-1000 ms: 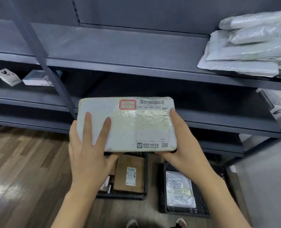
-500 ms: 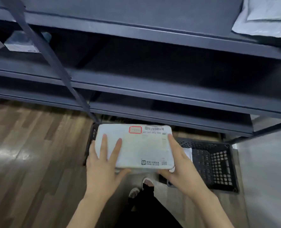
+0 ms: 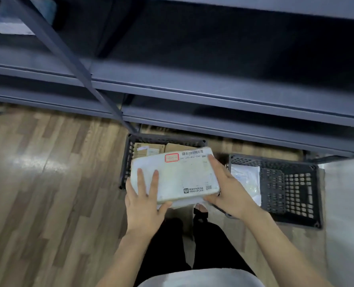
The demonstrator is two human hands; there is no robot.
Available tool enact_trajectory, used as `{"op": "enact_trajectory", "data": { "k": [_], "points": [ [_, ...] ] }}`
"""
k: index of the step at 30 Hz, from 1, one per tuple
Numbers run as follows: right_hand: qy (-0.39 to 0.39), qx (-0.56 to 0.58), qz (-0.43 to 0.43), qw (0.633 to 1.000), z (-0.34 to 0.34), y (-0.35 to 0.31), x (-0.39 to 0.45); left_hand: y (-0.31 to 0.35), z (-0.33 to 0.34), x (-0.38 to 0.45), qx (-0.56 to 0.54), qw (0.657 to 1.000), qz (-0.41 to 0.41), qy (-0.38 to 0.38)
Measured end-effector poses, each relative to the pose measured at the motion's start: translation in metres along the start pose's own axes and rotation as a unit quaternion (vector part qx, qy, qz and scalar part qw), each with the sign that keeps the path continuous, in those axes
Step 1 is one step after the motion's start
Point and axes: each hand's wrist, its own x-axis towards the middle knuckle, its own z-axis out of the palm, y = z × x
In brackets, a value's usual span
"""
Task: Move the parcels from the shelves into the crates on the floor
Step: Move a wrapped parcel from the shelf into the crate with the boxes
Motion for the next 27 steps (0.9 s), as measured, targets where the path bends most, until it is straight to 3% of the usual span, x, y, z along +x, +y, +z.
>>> {"op": "enact_trajectory", "data": {
  "k": [9, 17, 21, 27],
  "points": [
    [-0.045, -0.007, 0.043, 0.998, 0.114, -0.032, 0.068, -0.118, 0.047, 0.007, -0.003, 0.999, -0.028, -0.047],
    [0.037, 0.075, 0.103, 0.991, 0.235, -0.049, 0.138, -0.243, 0.098, 0.076, 0.052, 0.995, 0.075, -0.038],
    [0.074, 0.076, 0.113, 0.988, 0.27, -0.022, 0.179, -0.265, 0.138, 0.12, 0.042, 0.993, 0.106, -0.026],
    [0.07, 0.058, 0.142, 0.986, 0.299, 0.037, 0.209, -0.252, 0.201, 0.14, -0.015, 0.994, 0.054, -0.094]
  ]
}}
